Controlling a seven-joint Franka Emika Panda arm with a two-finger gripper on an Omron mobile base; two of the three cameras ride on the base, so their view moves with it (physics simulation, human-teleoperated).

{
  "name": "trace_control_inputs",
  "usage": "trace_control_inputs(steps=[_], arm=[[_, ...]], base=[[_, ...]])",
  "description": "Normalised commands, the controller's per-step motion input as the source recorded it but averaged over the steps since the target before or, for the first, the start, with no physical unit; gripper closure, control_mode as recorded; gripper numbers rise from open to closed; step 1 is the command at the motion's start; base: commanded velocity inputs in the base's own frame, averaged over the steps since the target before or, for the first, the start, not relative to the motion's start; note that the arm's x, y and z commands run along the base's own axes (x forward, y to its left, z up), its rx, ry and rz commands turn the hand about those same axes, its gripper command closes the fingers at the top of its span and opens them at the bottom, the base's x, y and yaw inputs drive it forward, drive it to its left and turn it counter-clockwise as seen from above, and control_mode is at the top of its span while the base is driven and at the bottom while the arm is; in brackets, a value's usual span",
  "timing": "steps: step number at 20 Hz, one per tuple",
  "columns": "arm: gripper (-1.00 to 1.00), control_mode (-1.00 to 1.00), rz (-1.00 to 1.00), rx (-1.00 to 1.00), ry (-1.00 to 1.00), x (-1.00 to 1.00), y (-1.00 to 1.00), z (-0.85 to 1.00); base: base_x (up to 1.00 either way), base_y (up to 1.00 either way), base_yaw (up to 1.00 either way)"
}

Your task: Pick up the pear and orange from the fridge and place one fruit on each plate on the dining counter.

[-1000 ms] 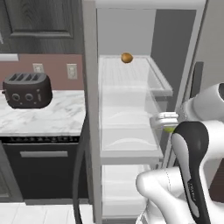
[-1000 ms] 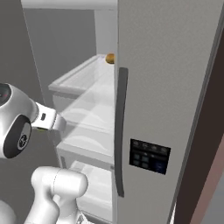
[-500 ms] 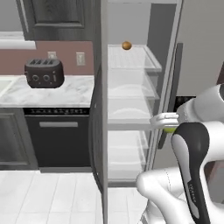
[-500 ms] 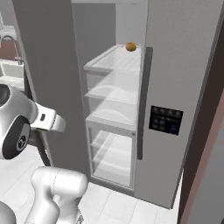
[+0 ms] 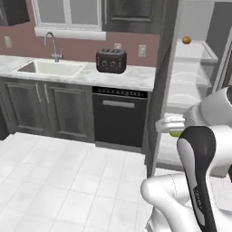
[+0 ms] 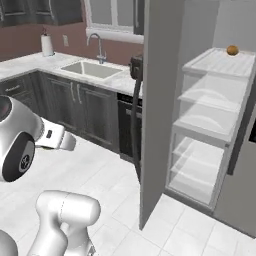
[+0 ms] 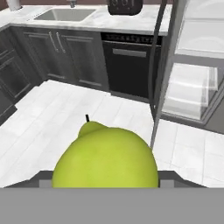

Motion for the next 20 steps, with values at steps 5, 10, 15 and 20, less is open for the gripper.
trace_control_inputs(steps=[5, 10, 15, 20], arm=[[1.0, 1.0, 0.0, 0.0, 0.0, 0.0, 0.0, 0.0], [1.0, 1.0, 0.0, 0.0, 0.0, 0.0, 0.0, 0.0], [1.0, 1.0, 0.0, 0.0, 0.0, 0.0, 0.0, 0.0], [1.0, 1.0, 0.0, 0.0, 0.0, 0.0, 0.0, 0.0]], base=[[-0.86, 1.0, 0.59], [-0.03, 0.68, 0.92], [0.0, 0.04, 1.0], [0.0, 0.0, 1.0]])
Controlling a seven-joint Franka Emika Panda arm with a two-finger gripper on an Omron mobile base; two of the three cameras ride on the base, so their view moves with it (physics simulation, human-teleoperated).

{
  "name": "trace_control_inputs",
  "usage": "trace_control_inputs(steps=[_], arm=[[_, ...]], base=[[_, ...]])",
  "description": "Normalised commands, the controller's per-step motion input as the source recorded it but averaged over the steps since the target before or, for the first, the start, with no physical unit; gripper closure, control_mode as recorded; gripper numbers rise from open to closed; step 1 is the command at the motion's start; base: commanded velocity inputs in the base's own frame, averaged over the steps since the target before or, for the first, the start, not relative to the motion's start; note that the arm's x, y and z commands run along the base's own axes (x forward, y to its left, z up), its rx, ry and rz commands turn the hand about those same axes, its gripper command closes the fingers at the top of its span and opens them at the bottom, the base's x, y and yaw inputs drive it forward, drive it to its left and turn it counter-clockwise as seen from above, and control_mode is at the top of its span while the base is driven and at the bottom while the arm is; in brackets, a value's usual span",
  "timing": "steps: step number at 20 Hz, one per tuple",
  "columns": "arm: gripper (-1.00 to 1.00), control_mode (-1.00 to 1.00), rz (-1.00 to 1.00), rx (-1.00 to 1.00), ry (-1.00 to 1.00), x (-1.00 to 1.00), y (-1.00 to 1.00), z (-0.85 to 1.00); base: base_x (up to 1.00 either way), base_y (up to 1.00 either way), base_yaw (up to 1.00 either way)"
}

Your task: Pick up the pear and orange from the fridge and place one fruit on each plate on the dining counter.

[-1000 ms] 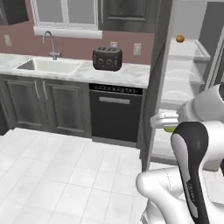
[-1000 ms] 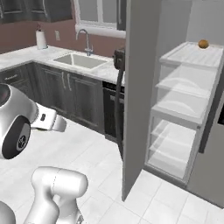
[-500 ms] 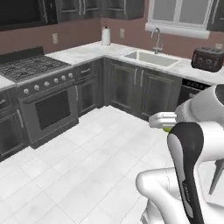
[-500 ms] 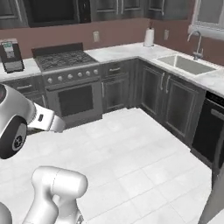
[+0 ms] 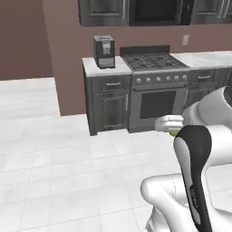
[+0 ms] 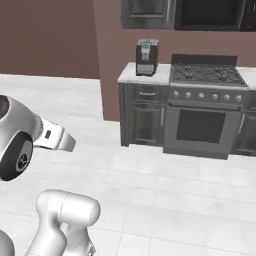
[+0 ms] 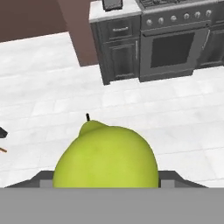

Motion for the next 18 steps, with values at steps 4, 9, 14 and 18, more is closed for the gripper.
trace_control_inputs(steps=[4, 9, 14, 18], arm=[[1.0, 1.0, 0.0, 0.0, 0.0, 0.0, 0.0, 0.0], [1.0, 1.0, 0.0, 0.0, 0.0, 0.0, 0.0, 0.0], [1.0, 1.0, 0.0, 0.0, 0.0, 0.0, 0.0, 0.0], [1.0, 1.0, 0.0, 0.0, 0.0, 0.0, 0.0, 0.0]], base=[[0.05, 0.0, 1.0], [0.54, 0.0, 0.97], [1.0, -0.38, 0.62], [1.0, -0.77, 0.42]])
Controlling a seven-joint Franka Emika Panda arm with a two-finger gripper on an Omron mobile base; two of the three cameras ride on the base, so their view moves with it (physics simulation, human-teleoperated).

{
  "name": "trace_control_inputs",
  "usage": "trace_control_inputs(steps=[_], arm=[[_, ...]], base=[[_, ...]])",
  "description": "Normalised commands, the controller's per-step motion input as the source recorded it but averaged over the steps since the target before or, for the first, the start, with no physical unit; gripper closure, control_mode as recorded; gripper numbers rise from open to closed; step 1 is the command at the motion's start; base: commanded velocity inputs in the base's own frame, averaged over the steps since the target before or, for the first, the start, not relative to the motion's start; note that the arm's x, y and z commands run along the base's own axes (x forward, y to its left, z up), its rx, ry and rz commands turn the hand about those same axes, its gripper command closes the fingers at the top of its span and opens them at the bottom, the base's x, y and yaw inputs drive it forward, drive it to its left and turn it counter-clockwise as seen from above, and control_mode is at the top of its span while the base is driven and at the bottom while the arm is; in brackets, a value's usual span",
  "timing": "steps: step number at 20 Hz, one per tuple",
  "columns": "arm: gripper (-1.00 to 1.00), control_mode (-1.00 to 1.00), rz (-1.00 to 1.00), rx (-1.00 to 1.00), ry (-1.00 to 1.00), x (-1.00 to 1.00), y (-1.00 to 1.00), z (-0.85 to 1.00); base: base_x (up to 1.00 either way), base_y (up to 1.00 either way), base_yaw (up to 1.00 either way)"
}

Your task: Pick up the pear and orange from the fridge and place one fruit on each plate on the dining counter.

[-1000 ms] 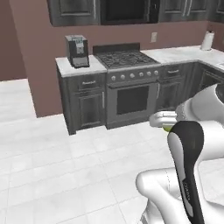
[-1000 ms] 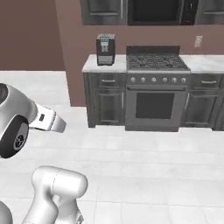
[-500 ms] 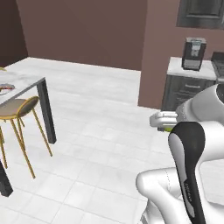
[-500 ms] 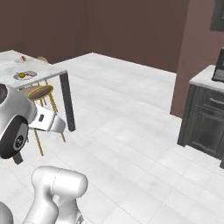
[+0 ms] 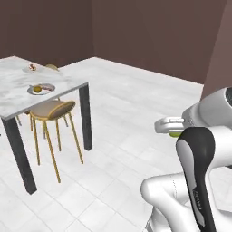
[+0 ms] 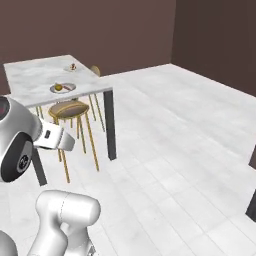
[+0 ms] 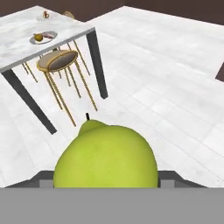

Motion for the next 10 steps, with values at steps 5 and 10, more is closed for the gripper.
trace_control_inputs(steps=[5, 10], arm=[[1.0, 1.0, 0.0, 0.0, 0.0, 0.0, 0.0, 0.0], [1.0, 1.0, 0.0, 0.0, 0.0, 0.0, 0.0, 0.0]], base=[[1.0, -0.79, 0.42], [1.0, -0.72, 0.37]])
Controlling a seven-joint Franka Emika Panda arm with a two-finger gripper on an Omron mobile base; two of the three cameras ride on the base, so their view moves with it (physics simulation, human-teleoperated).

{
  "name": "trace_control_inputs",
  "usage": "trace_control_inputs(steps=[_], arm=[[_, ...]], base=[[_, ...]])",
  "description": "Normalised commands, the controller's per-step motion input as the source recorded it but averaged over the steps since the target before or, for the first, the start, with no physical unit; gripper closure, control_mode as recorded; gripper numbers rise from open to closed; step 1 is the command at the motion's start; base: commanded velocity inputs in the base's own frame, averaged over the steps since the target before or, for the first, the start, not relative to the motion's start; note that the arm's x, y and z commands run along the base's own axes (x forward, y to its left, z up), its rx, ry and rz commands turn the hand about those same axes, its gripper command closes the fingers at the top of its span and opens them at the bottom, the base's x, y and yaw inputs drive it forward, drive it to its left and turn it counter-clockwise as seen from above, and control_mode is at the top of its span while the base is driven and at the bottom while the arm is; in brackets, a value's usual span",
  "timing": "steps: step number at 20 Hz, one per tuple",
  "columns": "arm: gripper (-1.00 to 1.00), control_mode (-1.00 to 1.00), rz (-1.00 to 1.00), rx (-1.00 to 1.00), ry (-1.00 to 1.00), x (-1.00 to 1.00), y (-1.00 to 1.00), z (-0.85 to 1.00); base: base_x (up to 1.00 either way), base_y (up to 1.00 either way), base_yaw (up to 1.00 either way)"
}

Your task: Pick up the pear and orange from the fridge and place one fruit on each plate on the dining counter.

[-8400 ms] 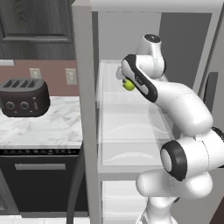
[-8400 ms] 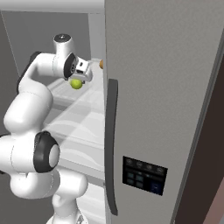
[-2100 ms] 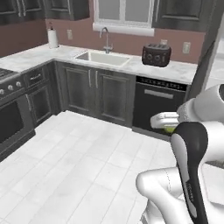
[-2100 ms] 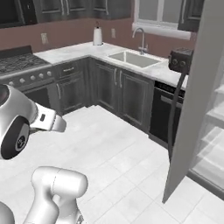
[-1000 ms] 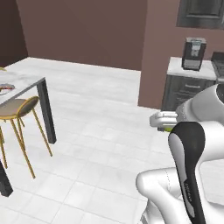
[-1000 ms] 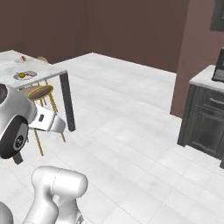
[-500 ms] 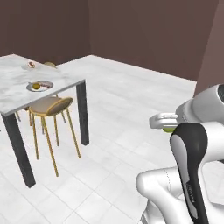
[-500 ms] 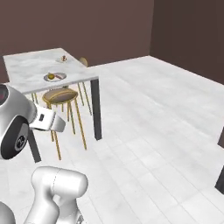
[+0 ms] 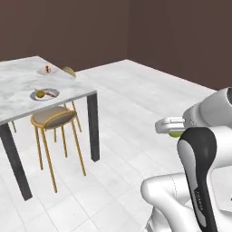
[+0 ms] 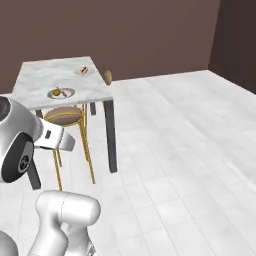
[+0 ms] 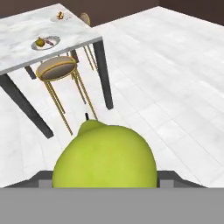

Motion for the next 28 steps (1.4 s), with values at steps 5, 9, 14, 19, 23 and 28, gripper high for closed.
trace_control_inputs(steps=[5, 9, 14, 19, 23, 28], arm=[[1.0, 1.0, 0.0, 0.0, 0.0, 0.0, 0.0, 0.0], [1.0, 1.0, 0.0, 0.0, 0.0, 0.0, 0.0, 0.0], [1.0, 1.0, 0.0, 0.0, 0.0, 0.0, 0.0, 0.0], [1.0, 1.0, 0.0, 0.0, 0.0, 0.0, 0.0, 0.0], [1.0, 1.0, 0.0, 0.0, 0.0, 0.0, 0.0, 0.0], [1.0, 1.0, 0.0, 0.0, 0.0, 0.0, 0.0, 0.0]], base=[[1.0, -0.78, 0.32], [1.0, -0.73, 0.34], [1.0, -0.61, 0.35], [1.0, -0.51, 0.36], [1.0, -0.46, 0.43], [1.0, -0.49, 0.47]])
